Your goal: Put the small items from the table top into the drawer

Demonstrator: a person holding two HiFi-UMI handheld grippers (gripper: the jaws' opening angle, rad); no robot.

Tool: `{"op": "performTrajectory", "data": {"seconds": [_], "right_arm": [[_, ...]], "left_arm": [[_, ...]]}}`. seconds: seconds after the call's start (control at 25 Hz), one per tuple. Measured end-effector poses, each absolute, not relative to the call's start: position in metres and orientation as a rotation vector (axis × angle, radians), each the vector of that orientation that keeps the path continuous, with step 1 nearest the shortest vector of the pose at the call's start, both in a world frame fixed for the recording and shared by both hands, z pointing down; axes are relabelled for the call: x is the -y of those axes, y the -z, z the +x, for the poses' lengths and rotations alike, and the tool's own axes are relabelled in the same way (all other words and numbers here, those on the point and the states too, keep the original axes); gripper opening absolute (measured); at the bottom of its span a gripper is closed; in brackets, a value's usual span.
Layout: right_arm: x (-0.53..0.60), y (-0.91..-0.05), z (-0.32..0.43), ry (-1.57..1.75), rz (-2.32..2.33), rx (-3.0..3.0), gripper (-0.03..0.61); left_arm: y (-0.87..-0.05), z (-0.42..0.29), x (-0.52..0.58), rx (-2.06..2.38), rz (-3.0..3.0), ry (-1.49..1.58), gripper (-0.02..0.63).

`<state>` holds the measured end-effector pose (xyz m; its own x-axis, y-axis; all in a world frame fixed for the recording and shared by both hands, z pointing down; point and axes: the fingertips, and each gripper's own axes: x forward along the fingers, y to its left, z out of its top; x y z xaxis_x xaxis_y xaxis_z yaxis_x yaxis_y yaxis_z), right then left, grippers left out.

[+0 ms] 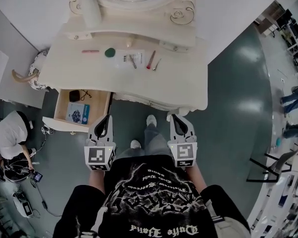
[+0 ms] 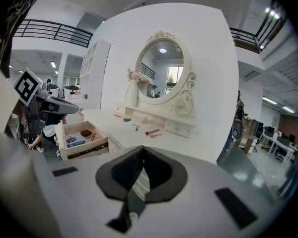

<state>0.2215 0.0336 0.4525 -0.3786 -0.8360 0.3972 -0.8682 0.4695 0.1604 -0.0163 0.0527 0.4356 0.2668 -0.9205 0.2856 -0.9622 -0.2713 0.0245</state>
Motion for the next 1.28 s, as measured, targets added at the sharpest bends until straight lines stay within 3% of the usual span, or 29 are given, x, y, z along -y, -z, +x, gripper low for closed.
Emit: {"op": "performTrajectory", "data": {"seconds": [1.28], "right_arm": [[0.187, -0.477, 0.231, -0.133, 1.137, 2.333, 0.009]], "left_arm": [[-0.440, 0.012, 0.098, 1.989, 2.046, -0.290, 0.015]]}}
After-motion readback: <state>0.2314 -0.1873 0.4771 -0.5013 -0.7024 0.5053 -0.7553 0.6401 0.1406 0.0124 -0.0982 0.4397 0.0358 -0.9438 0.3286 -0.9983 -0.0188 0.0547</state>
